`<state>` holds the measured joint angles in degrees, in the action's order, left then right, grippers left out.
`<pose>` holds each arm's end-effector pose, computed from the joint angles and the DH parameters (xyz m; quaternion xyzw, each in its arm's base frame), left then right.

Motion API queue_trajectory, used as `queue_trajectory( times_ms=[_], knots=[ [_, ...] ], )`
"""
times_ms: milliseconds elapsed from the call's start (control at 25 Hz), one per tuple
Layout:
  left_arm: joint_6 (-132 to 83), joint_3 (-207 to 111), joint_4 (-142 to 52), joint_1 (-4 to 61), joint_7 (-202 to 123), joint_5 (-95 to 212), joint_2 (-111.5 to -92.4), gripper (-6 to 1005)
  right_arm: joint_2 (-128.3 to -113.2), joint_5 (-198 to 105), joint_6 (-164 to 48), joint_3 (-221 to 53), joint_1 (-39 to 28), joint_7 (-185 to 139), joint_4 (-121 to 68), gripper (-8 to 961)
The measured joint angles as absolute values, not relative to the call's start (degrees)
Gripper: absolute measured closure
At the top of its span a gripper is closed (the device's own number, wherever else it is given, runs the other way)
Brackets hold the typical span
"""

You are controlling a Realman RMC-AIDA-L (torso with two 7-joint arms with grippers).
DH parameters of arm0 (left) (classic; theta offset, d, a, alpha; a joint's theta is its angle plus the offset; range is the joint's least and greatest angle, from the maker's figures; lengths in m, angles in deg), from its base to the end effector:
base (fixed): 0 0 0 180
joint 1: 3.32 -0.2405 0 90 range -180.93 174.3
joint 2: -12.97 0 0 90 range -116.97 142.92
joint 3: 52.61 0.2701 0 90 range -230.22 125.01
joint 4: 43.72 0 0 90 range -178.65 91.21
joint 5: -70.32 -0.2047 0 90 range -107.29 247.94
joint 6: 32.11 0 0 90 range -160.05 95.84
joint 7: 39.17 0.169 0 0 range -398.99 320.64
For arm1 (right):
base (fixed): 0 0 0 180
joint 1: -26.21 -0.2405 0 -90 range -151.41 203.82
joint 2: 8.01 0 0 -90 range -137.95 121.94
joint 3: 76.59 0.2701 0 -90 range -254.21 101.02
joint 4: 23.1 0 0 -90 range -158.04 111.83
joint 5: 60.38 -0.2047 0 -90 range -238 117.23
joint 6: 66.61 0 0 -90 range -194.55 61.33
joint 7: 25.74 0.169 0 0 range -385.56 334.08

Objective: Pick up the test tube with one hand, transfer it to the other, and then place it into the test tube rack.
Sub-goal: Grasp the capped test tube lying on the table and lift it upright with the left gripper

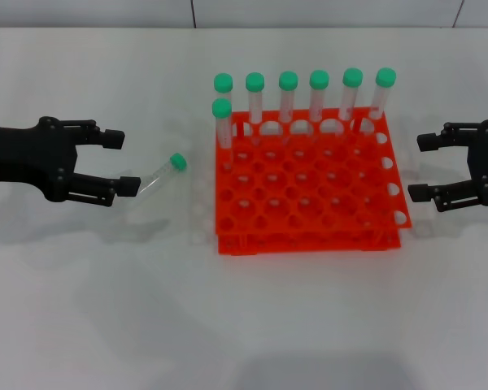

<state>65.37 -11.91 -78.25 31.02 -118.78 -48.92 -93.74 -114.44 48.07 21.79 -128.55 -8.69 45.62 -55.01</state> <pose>-0.2774 0.3523 0.0411 -0.9680 -0.1700 -0.1618 0.0892 0.2687 0.3706 0.0234 -0.9751 0.0964 0.1556 0.1251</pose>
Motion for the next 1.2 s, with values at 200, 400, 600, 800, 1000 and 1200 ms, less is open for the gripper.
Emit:
queue_trajectory(
  times_ms=[200, 400, 600, 800, 1000, 1200],
  knots=[
    [65.4, -12.1, -78.3, 31.0, -118.8, -48.9, -93.85, 121, -114.44, 48.1, 21.8, -128.5, -8.7, 45.6, -55.0, 94],
    [65.1, -12.1, -78.3, 31.1, -118.8, -48.9, -93.91, 122, -114.44, 48.1, 21.7, -128.5, -8.7, 45.6, -55.0, 97],
    [65.0, -12.0, -78.3, 31.1, -118.8, -49.0, -93.93, 123, -114.44, 48.1, 21.7, -128.5, -8.5, 45.5, -55.0, 96],
    [64.9, -12.1, -78.3, 31.1, -119.3, -49.0, -93.99, 124, -114.48, 48.1, 21.7, -128.5, -8.3, 45.4, -55.0, 97],
    [65.0, -12.0, -82.8, 30.7, -125.1, -49.1, -95.07, 125, -114.57, 48.1, 21.6, -128.4, -8.2, 45.3, -55.0, 96],
    [67.4, -11.9, -92.5, 29.8, -138.5, -53.3, -97.79, 126, -114.72, 48.1, 21.7, -128.4, -7.8, 45.3, -56.0, 97]
  ],
)
